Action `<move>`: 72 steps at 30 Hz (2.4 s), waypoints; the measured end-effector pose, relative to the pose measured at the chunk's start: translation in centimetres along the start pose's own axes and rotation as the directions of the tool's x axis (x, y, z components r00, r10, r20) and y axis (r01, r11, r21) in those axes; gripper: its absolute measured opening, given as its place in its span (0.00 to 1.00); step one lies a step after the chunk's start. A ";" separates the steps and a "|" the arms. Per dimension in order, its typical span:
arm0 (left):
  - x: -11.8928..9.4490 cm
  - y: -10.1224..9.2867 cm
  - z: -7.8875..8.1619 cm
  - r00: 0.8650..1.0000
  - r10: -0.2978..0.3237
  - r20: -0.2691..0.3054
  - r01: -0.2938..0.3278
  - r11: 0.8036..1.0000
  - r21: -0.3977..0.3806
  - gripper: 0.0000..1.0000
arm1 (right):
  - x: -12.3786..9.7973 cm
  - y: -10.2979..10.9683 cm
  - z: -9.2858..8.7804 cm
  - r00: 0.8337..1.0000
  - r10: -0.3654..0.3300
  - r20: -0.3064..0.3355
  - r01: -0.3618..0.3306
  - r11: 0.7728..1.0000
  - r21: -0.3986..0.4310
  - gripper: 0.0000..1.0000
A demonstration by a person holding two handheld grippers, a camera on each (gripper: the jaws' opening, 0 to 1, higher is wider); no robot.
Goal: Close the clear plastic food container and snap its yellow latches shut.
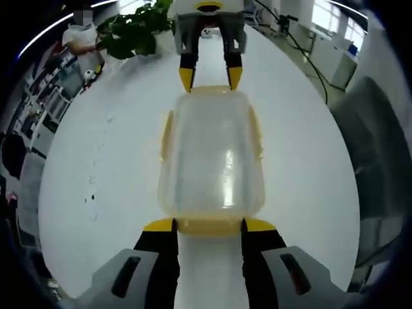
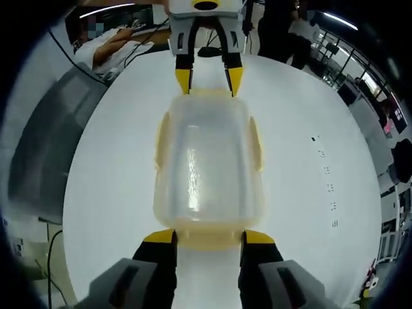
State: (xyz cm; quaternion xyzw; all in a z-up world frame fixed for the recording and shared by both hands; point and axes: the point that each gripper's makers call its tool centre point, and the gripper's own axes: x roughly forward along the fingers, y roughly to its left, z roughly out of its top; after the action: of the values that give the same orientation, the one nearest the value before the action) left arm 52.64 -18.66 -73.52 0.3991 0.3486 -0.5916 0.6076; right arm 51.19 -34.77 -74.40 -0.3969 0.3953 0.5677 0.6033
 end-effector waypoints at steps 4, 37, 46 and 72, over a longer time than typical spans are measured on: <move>0.3 0.1 -0.2 1.000 -0.011 0.010 0.011 1.000 -0.003 0.36 | 0.1 0.0 0.0 1.000 0.001 0.005 -0.001 1.000 0.003 0.35; -1.7 0.7 0.3 0.997 0.079 0.027 -0.077 0.996 -0.053 0.43 | -2.3 -0.5 2.1 0.991 -0.098 0.091 0.094 0.994 0.049 0.51; -1.7 0.6 0.8 0.991 0.131 0.017 -0.126 0.978 -0.169 0.37 | -1.9 -0.9 2.4 0.985 -0.143 0.094 0.120 0.969 0.215 0.47; -1.1 1.1 0.7 0.941 0.333 0.062 -0.164 0.609 -0.776 0.40 | -1.2 -1.2 2.5 0.956 -0.288 0.060 0.149 0.648 0.747 0.50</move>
State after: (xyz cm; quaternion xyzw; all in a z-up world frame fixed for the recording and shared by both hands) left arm 53.63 -18.87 -72.16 0.0898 0.4423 -0.3362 0.8266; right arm 52.38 -32.95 -72.30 -0.1152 0.4847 0.3157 0.8075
